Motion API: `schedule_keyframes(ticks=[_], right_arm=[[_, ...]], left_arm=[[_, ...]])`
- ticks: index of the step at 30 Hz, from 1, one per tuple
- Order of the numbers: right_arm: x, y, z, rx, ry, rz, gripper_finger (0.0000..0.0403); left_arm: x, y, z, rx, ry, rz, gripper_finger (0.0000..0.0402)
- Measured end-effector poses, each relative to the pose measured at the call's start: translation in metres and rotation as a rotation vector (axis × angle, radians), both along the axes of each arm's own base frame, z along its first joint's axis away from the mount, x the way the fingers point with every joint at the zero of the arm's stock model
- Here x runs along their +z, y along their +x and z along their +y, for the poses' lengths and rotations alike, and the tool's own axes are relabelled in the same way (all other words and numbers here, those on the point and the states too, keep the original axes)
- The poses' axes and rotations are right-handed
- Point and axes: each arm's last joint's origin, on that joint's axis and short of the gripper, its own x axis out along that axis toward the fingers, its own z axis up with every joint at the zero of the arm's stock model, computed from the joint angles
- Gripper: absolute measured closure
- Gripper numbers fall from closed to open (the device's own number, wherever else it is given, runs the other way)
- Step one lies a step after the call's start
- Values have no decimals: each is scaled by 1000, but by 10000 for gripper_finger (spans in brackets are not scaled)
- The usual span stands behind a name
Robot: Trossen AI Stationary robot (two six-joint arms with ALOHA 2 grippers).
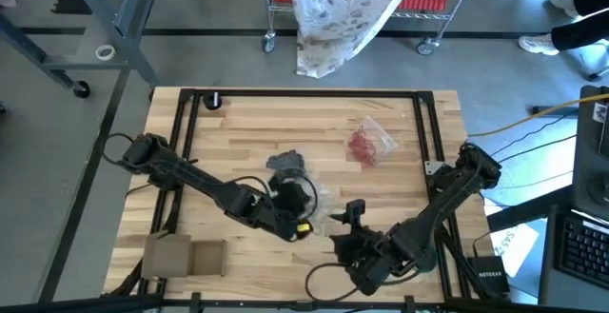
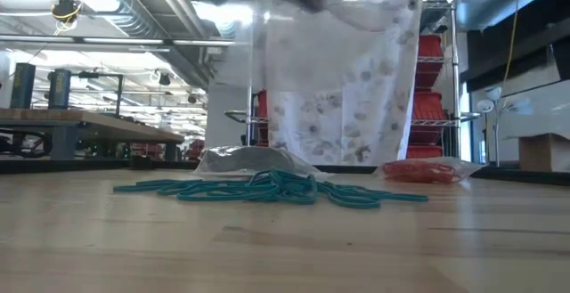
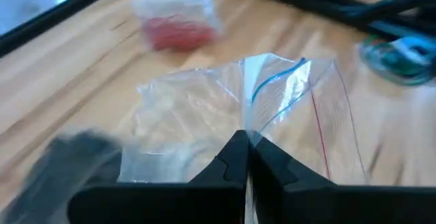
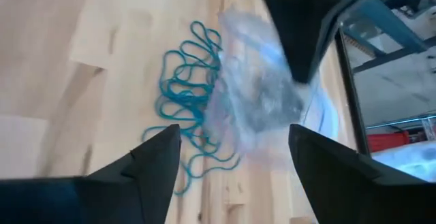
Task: Sort rubber bands
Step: Put the blue rubber band into the transparent zip lock bag
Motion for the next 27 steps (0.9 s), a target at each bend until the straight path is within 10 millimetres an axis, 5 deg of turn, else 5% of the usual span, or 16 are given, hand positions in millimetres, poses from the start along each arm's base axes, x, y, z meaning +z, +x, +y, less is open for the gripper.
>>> schedule_keyframes(ticks=[4,8,16,27], right_arm=[[-8,-11,11,6,35,-6,146],[-47,-15,8,-22,87,13,152],[-132,7,-49,-115,340,13,172],[-166,7,-90,-110,460,105,240]], left_arm=[[-4,-20,-1,51,0,115,401],[-9,-37,-5,105,5,199,401],[-11,-49,-16,129,-18,216,401],[-12,-50,-21,121,-27,207,401]])
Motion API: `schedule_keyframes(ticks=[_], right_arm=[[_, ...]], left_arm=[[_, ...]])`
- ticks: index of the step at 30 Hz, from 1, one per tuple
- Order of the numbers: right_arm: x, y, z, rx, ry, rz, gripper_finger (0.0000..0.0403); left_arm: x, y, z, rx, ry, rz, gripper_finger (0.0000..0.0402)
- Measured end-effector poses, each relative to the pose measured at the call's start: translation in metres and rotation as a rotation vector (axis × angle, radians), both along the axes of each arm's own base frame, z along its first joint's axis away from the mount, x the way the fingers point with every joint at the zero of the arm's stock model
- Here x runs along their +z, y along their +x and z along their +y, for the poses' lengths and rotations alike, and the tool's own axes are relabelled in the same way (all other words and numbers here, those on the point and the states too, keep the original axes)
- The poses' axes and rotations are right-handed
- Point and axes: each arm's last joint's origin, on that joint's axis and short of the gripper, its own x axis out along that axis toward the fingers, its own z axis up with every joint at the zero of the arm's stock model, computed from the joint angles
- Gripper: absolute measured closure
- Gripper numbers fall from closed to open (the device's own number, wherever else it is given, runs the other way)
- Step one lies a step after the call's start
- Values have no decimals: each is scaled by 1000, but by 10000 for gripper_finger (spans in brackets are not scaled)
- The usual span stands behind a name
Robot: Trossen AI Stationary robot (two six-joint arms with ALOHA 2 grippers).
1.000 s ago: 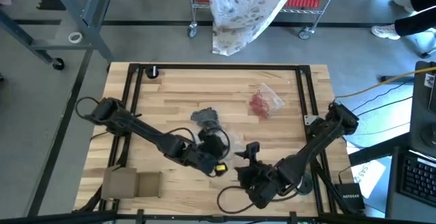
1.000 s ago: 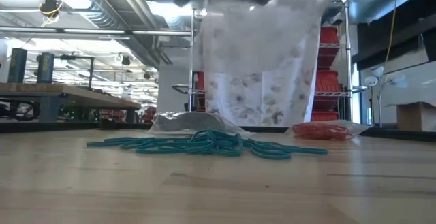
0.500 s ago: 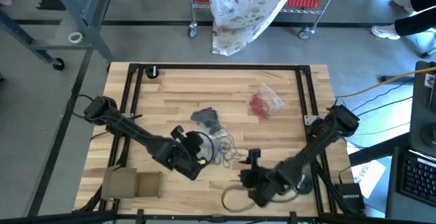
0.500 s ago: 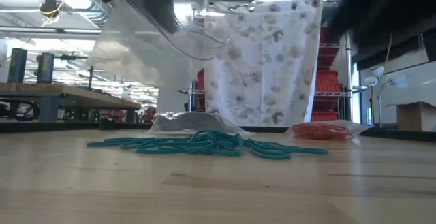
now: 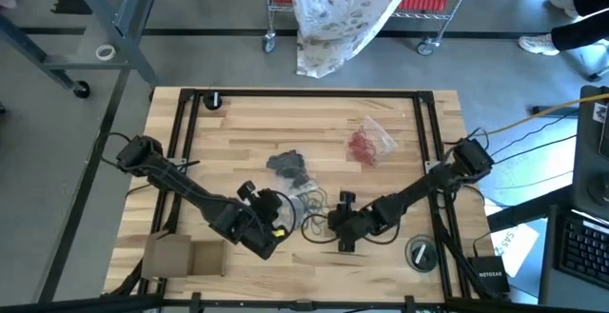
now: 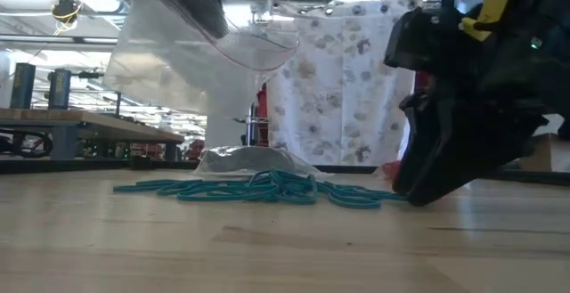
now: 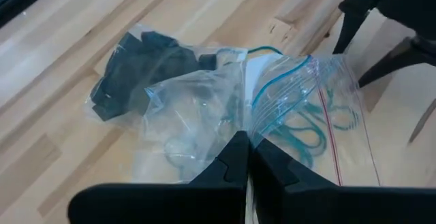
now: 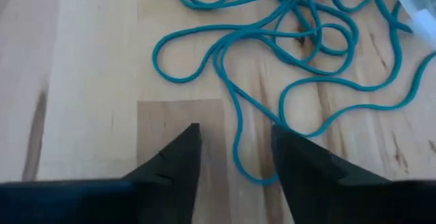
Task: Sort rubber bands
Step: Put the blue rubber band into the transparent zip lock bag
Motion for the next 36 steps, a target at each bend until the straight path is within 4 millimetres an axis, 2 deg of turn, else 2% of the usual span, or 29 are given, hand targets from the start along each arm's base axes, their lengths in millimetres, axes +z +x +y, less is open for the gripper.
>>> schedule_keyframes(ticks=[3,7,11,14,20,26,32,36], right_arm=[[-1,-1,-2,0,-6,9,287],[-2,-2,-3,7,-46,19,380],[-2,-4,-5,-3,-86,28,390],[9,-10,0,22,-119,80,400],[71,-26,28,87,-180,50,402],[145,-30,53,130,-166,-105,402],[201,-25,69,225,-183,-253,402],[224,-20,70,231,-229,-347,402]], left_arm=[[1,1,-1,0,-10,-17,401],[2,6,-4,-13,-34,-64,401],[5,13,-8,-51,-51,-116,401],[6,15,-10,-75,-51,-125,401],[0,15,-10,-79,-59,-129,401],[-18,18,-11,-80,-121,-202,401],[-32,22,-8,-70,-180,-267,401],[-39,23,-8,-71,-216,-325,401]])
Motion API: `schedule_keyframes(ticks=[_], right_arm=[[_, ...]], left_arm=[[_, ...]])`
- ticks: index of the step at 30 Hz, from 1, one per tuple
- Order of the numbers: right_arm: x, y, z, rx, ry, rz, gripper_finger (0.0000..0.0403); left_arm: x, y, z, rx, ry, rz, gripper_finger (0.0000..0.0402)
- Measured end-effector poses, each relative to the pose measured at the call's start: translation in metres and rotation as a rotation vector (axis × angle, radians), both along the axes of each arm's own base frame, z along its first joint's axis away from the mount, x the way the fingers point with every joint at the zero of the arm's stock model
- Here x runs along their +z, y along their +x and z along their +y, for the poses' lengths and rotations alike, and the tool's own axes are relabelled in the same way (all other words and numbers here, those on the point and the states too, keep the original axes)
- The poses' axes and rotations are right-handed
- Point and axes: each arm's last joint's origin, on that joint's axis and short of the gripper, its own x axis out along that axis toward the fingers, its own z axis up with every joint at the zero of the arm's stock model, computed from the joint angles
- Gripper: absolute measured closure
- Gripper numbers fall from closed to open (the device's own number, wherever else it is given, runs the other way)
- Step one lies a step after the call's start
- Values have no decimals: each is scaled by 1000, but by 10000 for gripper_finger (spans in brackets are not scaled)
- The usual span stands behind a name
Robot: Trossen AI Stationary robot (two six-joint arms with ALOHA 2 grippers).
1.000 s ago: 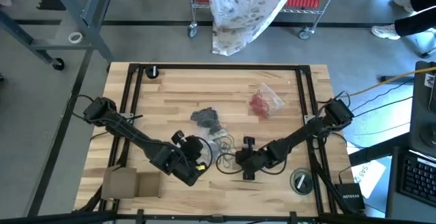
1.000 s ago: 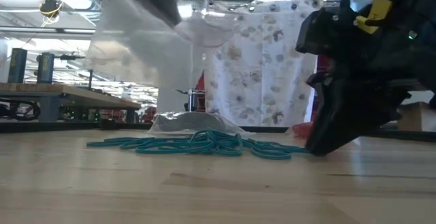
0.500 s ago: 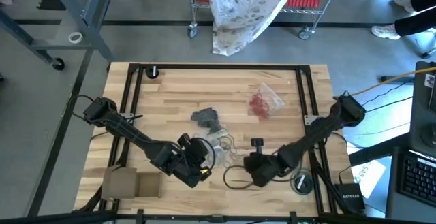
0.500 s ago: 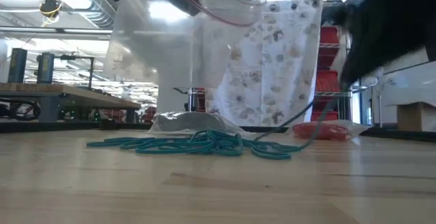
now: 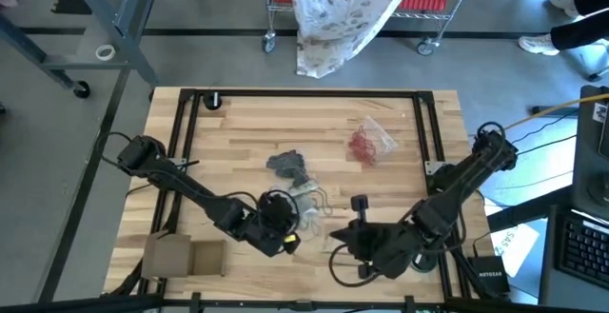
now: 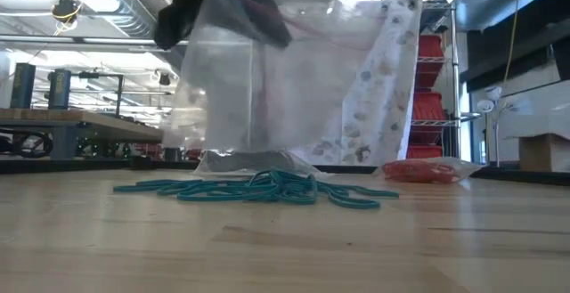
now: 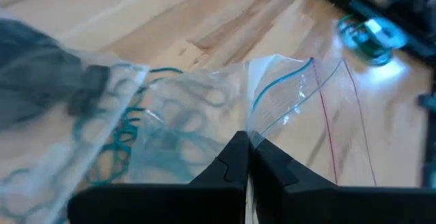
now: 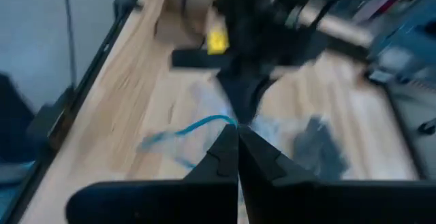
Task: Sort rubber bands
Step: Put the blue rubber band into the transparent zip lock bag
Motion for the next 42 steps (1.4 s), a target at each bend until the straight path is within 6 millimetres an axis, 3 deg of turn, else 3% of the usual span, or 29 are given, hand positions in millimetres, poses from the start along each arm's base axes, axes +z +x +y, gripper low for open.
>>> schedule_keyframes(ticks=[4,12,21,35,38,42], right_arm=[[9,9,-3,-7,-17,-82,402],[-15,28,-7,-6,-44,14,402],[-19,31,-9,-13,-51,34,402],[-54,52,-7,-88,171,180,401],[-54,53,-9,-107,194,182,382],[-49,50,-11,-121,181,167,328]], left_arm=[[-6,0,-1,-3,-34,-50,401],[-3,3,-2,-3,-57,-95,401],[-2,8,6,12,-59,-111,401],[4,9,5,-18,-68,-135,401],[9,7,6,-23,-68,-143,401],[17,5,7,-35,-58,-157,401]])
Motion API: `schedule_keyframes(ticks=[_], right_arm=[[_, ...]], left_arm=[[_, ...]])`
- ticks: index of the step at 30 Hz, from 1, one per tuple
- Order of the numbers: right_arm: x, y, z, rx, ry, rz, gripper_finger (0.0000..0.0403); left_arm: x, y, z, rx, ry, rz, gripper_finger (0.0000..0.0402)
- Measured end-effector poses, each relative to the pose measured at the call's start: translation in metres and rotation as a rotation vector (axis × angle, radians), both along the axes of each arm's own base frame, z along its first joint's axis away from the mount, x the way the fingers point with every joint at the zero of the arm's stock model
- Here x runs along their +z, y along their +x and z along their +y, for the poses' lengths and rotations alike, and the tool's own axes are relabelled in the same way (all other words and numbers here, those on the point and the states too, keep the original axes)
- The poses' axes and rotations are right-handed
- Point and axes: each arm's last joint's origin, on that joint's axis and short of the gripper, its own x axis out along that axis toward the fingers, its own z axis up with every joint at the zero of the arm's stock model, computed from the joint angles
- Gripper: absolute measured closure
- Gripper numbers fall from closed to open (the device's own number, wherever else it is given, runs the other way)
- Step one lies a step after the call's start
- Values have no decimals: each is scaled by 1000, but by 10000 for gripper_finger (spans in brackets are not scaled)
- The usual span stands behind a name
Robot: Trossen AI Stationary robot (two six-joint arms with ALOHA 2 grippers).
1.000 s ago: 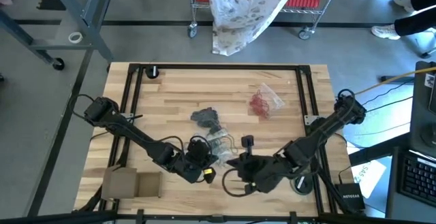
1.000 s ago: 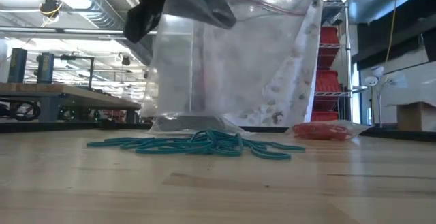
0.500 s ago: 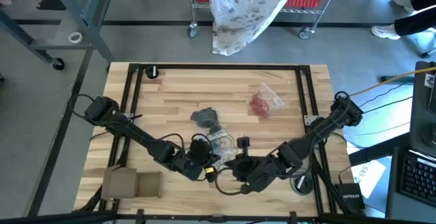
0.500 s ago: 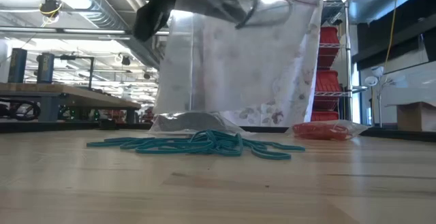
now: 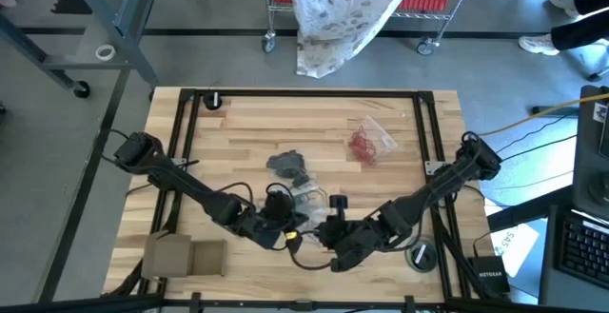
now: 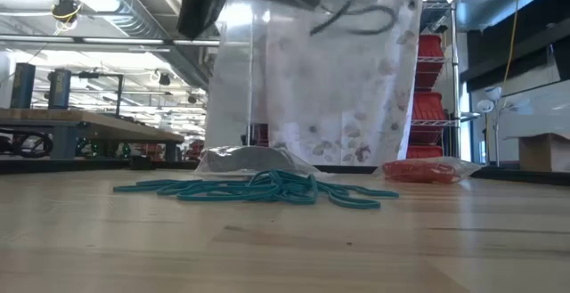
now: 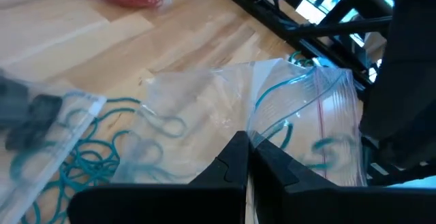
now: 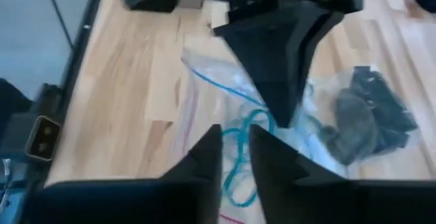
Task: Sort rubber bands
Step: Put the blue rubber band into the transparent zip lock bag
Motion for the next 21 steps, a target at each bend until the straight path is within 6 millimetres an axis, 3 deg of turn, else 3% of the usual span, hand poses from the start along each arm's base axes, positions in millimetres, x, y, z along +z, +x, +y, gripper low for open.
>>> schedule_keyframes(ticks=[6,10,15,21], right_arm=[[21,-23,3,52,-3,37,257],[15,-40,8,5,-118,30,242],[-32,-42,-2,-65,-162,72,240],[-106,-36,-46,-221,-48,112,240]], left_arm=[[10,-9,4,-15,41,32,401],[15,-20,12,47,93,84,401],[18,-29,18,97,127,122,401],[17,-29,18,94,128,129,401]])
